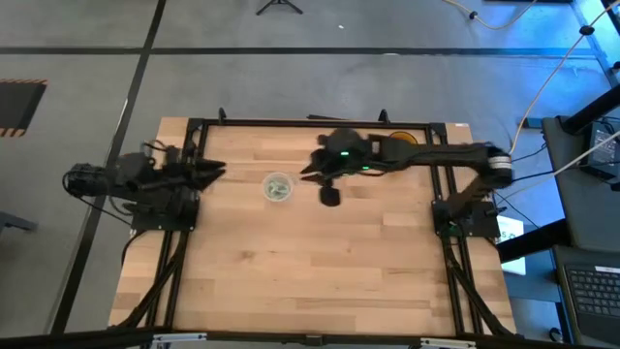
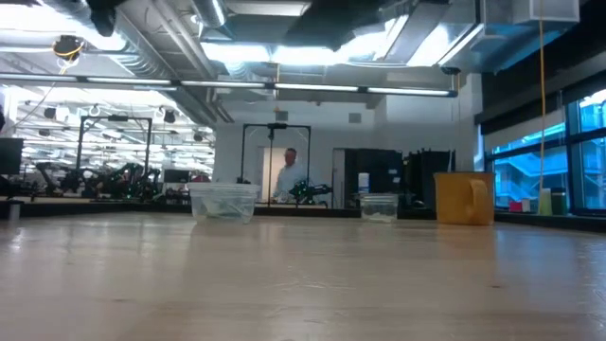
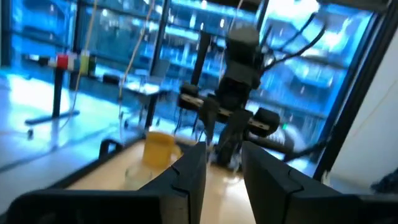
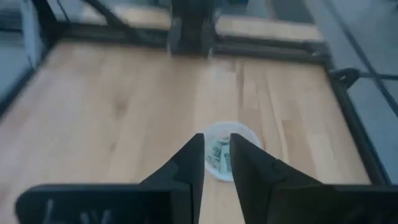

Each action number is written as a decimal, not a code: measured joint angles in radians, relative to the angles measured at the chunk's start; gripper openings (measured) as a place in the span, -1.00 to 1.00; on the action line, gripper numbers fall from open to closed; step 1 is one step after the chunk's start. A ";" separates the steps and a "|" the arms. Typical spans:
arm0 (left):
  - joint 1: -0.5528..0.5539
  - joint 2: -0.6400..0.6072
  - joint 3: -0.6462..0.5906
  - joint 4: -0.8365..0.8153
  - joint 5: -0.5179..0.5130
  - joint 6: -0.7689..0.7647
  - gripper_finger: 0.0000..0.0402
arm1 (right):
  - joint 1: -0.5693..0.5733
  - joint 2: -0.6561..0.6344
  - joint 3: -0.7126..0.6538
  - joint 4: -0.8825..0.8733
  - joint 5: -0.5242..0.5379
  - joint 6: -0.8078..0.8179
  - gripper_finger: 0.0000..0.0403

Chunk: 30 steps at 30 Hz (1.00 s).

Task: Pick and place Stevia / Truvia into bins
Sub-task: Return to Home Position

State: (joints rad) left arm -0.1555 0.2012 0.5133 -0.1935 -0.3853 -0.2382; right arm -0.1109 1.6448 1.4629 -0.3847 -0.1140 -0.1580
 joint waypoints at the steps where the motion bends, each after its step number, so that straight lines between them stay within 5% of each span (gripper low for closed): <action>1: 0.000 -0.033 0.000 -0.009 -0.003 0.004 -0.51 | -0.001 -0.050 -0.039 0.013 -0.001 0.017 -0.61; 15: 0.000 -0.196 0.000 -0.107 -0.148 0.053 -0.51 | -0.004 -0.703 -0.563 0.150 0.051 0.163 -0.61; 20: 0.000 -0.200 0.004 -0.097 -0.101 0.065 -0.51 | -0.005 -0.902 -0.682 0.158 0.152 0.233 -0.61; 30: 0.000 -0.200 -0.150 0.042 -0.068 0.015 -0.51 | -0.005 -1.186 -0.869 0.229 0.155 0.266 -0.61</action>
State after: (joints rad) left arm -0.1555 0.0010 0.3630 -0.1516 -0.4533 -0.2230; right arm -0.1158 0.4590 0.5936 -0.1560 0.0406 0.1081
